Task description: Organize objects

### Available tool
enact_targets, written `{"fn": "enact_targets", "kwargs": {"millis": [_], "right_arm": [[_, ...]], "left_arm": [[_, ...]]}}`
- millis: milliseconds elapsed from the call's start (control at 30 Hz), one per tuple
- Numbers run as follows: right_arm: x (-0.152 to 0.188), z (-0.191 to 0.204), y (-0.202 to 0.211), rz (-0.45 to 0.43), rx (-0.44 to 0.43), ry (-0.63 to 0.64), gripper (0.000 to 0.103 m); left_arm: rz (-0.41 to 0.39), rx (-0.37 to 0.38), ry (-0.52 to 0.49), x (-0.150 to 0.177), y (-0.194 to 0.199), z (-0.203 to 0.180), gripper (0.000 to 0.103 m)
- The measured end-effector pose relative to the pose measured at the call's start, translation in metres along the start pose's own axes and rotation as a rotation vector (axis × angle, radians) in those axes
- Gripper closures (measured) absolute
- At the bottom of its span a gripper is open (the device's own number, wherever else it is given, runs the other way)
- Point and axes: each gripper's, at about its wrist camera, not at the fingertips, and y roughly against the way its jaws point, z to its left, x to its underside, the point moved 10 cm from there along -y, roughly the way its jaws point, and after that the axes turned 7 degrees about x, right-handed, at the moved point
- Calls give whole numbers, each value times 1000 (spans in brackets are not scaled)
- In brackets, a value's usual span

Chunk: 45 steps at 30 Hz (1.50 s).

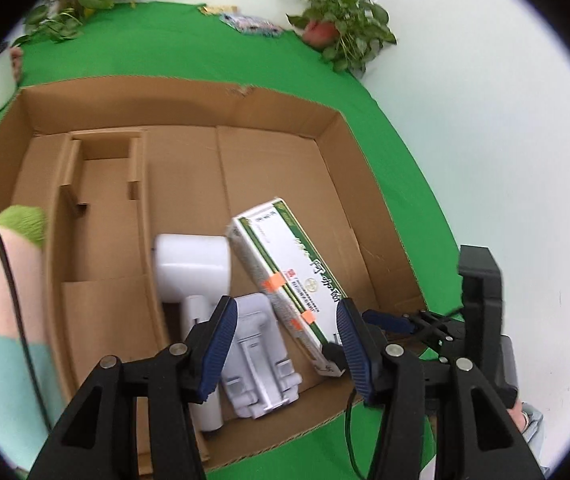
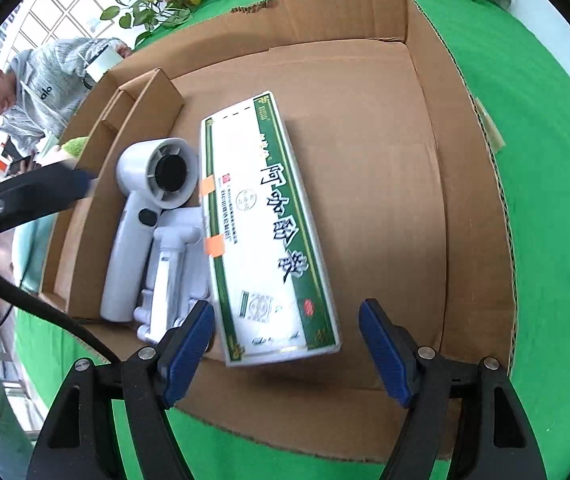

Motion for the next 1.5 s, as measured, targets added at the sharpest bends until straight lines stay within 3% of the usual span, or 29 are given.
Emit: {"fn": "enact_targets", "kwargs": {"millis": [167,333,500,600,767,833,900,1033,1167,1333,1500], "right_arm": [[39,9,-17,-1,-34,-26,39],[47,28,-23,35,-49,-31,40],[51,35,-22,26,-4,-31,39],[51,36,-5,-65,53,-28,33],[60,54,55,-460,150,-5,8],[70,66,67,-595,214,13,4],[78,77,69,-661,207,-4,4],[85,82,62,-732,200,-79,3],[97,83,51,-715,215,-80,3],[103,90,37,-728,291,-22,2],[106,93,32,-725,302,-17,0]], "left_arm": [[-33,-27,-16,-9,10,12,53],[-54,-45,-48,21,39,16,53],[-150,-94,-72,30,65,21,53],[-261,-173,-96,33,89,29,50],[-484,-358,-171,52,135,46,22],[-523,-421,-190,63,140,55,22],[-530,-468,-193,69,132,67,22],[-500,-575,-184,79,110,98,22],[-548,-633,-213,75,103,103,21],[-566,-666,-250,72,95,108,19],[-561,-682,-276,73,90,107,13]]}}
